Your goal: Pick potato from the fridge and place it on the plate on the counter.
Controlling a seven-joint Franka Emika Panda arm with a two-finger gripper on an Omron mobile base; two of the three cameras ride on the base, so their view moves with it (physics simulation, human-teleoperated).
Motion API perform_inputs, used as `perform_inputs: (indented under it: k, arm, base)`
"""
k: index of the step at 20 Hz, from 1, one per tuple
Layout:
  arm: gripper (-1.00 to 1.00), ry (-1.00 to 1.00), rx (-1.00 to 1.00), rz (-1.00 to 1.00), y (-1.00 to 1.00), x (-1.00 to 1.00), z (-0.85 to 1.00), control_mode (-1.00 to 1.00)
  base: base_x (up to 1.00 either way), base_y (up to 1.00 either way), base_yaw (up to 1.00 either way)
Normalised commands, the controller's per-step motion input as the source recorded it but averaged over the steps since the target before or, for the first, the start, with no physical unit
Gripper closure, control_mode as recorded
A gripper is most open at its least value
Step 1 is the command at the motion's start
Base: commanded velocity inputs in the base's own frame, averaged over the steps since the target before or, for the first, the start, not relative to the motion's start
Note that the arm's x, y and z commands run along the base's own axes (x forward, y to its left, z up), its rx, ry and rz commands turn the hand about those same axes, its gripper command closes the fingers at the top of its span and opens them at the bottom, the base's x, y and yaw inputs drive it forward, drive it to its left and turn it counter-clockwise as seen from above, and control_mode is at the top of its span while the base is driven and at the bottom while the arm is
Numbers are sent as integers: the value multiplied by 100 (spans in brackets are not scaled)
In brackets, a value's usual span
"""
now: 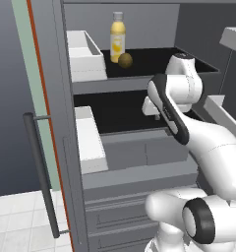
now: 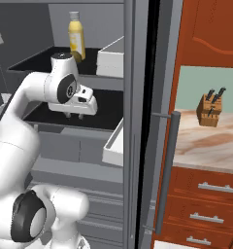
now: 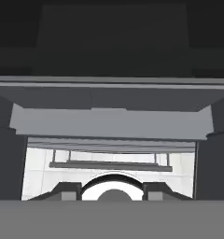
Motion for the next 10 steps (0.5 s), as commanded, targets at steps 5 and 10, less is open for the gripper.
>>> perform_inputs:
  k: [5,10]
  arm:
    - [-100,-14,-1,3,7,-14,17,-100]
    - [-100,-39,0,7,32,-38,39,-100]
  base:
    - [0,0,0]
    - [0,0,0]
